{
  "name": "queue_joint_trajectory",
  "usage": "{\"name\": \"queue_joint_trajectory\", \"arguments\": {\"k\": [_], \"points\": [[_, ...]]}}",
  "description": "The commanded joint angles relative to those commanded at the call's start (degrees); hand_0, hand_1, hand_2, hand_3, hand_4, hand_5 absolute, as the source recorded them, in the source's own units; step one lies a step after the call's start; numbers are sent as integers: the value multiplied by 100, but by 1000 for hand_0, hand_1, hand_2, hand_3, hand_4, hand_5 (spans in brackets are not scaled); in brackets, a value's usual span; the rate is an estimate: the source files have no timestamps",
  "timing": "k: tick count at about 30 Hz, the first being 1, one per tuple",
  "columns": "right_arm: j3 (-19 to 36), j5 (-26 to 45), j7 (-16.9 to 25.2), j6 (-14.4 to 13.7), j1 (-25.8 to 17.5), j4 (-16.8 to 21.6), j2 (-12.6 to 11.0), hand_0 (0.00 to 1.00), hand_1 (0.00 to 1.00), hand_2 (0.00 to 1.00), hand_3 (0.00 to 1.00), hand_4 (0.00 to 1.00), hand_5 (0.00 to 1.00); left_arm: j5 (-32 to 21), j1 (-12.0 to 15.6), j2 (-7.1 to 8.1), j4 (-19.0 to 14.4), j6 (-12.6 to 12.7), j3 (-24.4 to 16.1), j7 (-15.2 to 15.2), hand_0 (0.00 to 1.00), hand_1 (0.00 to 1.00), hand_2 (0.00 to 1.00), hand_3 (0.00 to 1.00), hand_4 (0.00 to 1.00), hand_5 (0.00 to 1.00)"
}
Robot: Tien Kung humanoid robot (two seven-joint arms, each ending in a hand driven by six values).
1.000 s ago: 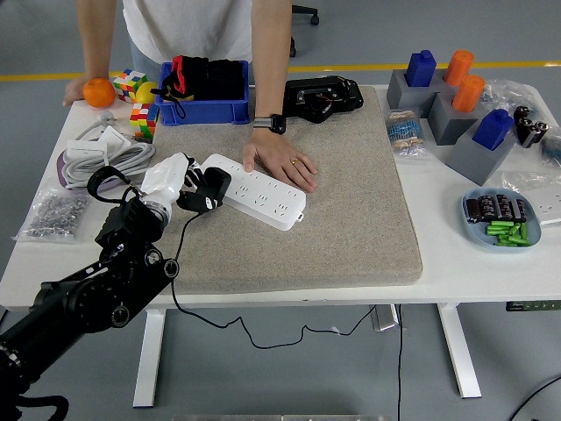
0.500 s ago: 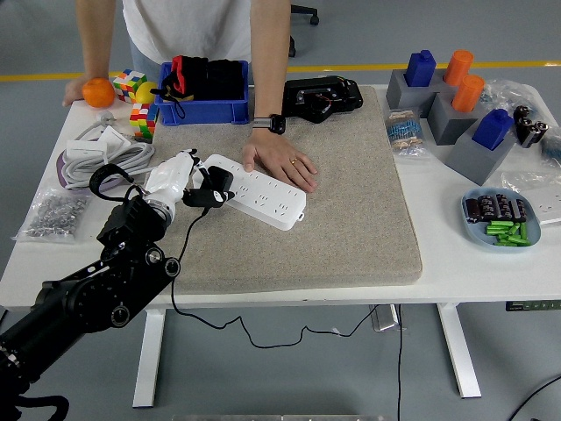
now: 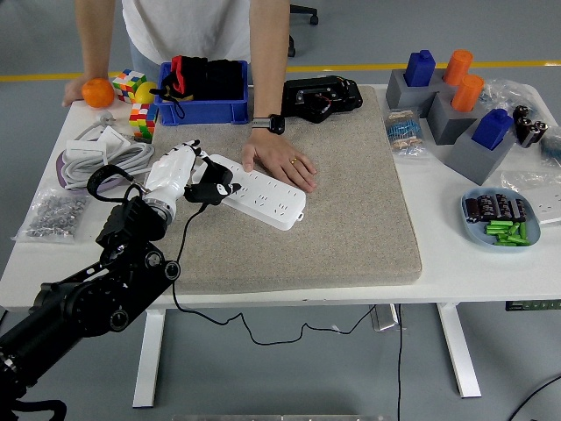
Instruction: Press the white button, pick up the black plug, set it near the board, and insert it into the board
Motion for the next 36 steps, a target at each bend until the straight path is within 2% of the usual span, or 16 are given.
{"name": "queue_joint_trajectory", "arguments": {"k": [4, 10, 17, 18, 20, 23, 24, 35, 36], "points": [[-11, 4, -1, -1, 3, -1, -3, 820, 652, 647, 622, 747, 489, 39, 31, 39, -137, -8, -55, 30, 951, 998, 989, 975, 998, 464], [-33, -3, 1, -2, 13, 1, -22, 820, 652, 647, 623, 746, 488, 53, 154, 210, -498, -31, -53, 56, 949, 998, 979, 955, 998, 457], [-34, -6, 9, -6, 14, 4, -30, 820, 652, 647, 623, 747, 488, 103, 426, 620, -981, -26, 255, -115, 947, 991, 964, 942, 998, 441], [-34, -5, 12, -8, 10, 3, -31, 820, 652, 647, 622, 746, 488, 119, 458, 674, -1034, -33, 297, -127, 955, 966, 898, 861, 946, 380], [-34, -4, 14, -9, 3, 4, -33, 820, 652, 647, 622, 746, 488, 118, 498, 745, -1099, -52, 357, -134, 955, 966, 898, 861, 946, 380], [-34, -4, 16, -10, -1, 6, -31, 820, 652, 647, 622, 746, 488, 111, 531, 804, -1171, -91, 422, -136, 955, 966, 898, 861, 946, 380], [-33, -5, 17, -8, 3, 9, -32, 821, 652, 647, 622, 746, 489, 110, 533, 814, -1190, -101, 437, -134, 957, 951, 858, 824, 849, 332], [51, -11, 29, -17, 8, 18, -26, 820, 651, 645, 622, 746, 487, 146, 469, 935, -1291, -240, 783, -119, 957, 948, 836, 809, 844, 319], [48, -9, 30, -17, 5, 16, -25, 819, 651, 646, 622, 746, 486, 143, 464, 935, -1280, -243, 797, -119, 958, 944, 833, 802, 819, 309]]}}
